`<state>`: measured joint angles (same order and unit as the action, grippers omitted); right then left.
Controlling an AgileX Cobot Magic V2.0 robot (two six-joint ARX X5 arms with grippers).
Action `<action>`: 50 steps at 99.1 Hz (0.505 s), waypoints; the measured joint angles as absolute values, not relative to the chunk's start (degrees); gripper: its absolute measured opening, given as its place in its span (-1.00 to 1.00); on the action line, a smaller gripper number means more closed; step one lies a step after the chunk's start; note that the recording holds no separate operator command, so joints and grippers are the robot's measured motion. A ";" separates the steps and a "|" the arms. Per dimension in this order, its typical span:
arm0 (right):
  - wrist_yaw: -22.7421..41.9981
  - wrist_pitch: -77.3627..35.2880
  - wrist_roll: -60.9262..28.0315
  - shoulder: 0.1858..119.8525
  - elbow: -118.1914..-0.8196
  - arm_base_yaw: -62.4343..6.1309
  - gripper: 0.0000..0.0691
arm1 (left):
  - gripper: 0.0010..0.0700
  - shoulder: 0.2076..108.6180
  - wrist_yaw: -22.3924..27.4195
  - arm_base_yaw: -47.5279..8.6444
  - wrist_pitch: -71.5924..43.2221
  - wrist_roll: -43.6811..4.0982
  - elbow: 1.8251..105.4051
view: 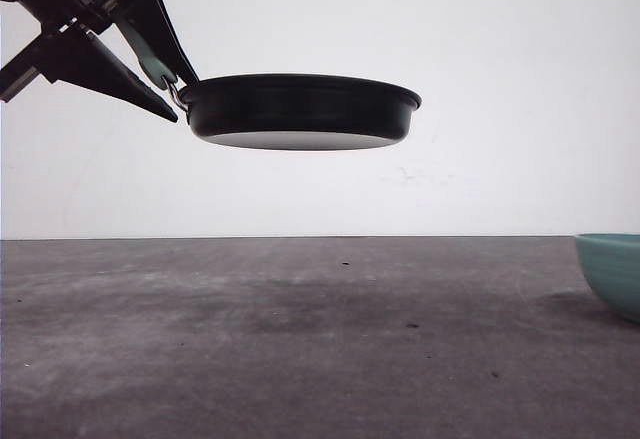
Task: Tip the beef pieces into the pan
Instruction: 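Return the empty bowl to the table with the right gripper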
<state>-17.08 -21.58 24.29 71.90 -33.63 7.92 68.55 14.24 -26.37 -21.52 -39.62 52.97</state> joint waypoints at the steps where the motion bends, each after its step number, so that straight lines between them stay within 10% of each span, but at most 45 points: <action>1: -17.26 -21.45 24.29 71.90 -33.63 7.92 -0.31 | -0.63 68.55 14.20 -26.37 -21.52 -39.62 52.97; 50: -21.58 -24.73 28.01 62.08 -47.72 6.94 0.02 | -0.64 71.09 13.80 -19.81 -24.14 -35.38 52.99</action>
<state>-21.58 -24.73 28.01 62.08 -47.72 6.94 71.09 13.80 -19.81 -24.14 -35.38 52.99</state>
